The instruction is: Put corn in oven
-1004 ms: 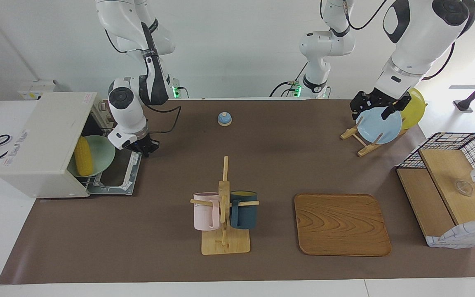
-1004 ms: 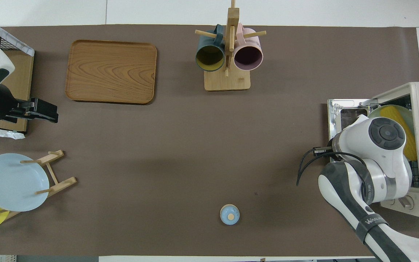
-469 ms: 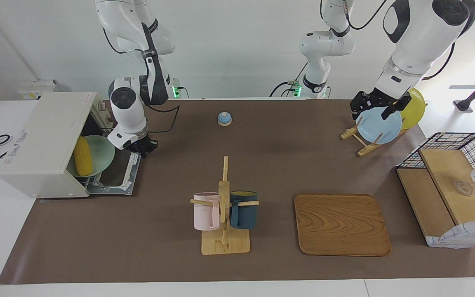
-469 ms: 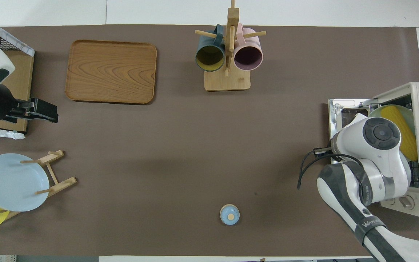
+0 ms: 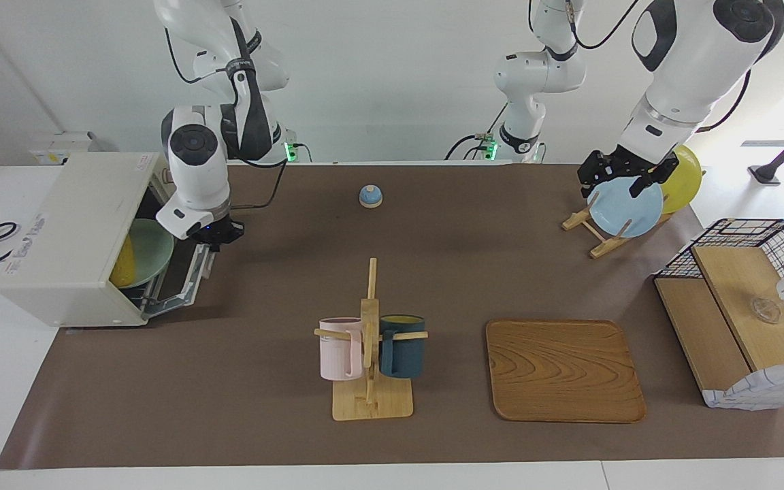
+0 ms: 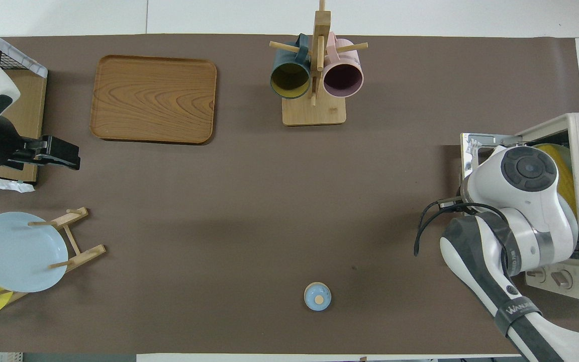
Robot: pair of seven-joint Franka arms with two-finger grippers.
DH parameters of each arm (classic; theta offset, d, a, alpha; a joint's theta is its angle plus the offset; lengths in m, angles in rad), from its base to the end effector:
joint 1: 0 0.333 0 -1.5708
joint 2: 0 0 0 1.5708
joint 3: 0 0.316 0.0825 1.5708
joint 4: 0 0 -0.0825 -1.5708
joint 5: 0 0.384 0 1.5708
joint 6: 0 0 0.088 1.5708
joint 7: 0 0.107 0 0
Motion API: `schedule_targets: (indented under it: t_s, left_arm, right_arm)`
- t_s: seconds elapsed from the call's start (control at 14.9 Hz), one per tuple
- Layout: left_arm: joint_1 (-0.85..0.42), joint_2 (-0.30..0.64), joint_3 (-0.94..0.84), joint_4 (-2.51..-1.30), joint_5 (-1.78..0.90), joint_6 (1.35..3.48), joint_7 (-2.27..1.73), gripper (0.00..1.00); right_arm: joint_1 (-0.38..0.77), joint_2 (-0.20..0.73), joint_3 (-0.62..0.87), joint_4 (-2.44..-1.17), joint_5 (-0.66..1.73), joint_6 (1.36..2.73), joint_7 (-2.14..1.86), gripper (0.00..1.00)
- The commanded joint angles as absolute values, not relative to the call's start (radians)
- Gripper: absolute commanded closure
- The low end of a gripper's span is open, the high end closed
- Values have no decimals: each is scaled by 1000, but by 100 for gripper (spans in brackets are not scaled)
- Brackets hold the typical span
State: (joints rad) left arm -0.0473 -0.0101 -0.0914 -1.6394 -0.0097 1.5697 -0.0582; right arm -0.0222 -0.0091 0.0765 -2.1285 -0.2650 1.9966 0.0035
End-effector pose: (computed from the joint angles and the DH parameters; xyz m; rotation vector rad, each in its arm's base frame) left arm 0.5435 -0.0772 0.5977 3.1348 -0.1258 -0.0945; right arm 0.5257 0.0126 0.4047 2.8874 0.2542 -0.1680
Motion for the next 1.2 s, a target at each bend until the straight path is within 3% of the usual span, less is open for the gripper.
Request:
schedule_targets:
  t_s: [0.0,0.54,0.87,1.14]
  left_arm:
    - [-38,-35,-95,-1669,-2,1582,-52,0]
    - [-38,-35,-97,-1669,-2,1582,-52,0]
    - [-38,-35,-97,-1669,-2,1582,-52,0]
    - [-38,-35,-97,-1669,-2,1582,-52,0]
  right_arm:
    - [-87,2,43,-2074,-336,1977,-136,100]
    - [-134,-84,37,-2007,-321,1846,-267,100]
    - [-123,-23,49,-1778,-181,1654,-262,100]
    - [-51,28,66,-1665,-97,1600,-206,100]
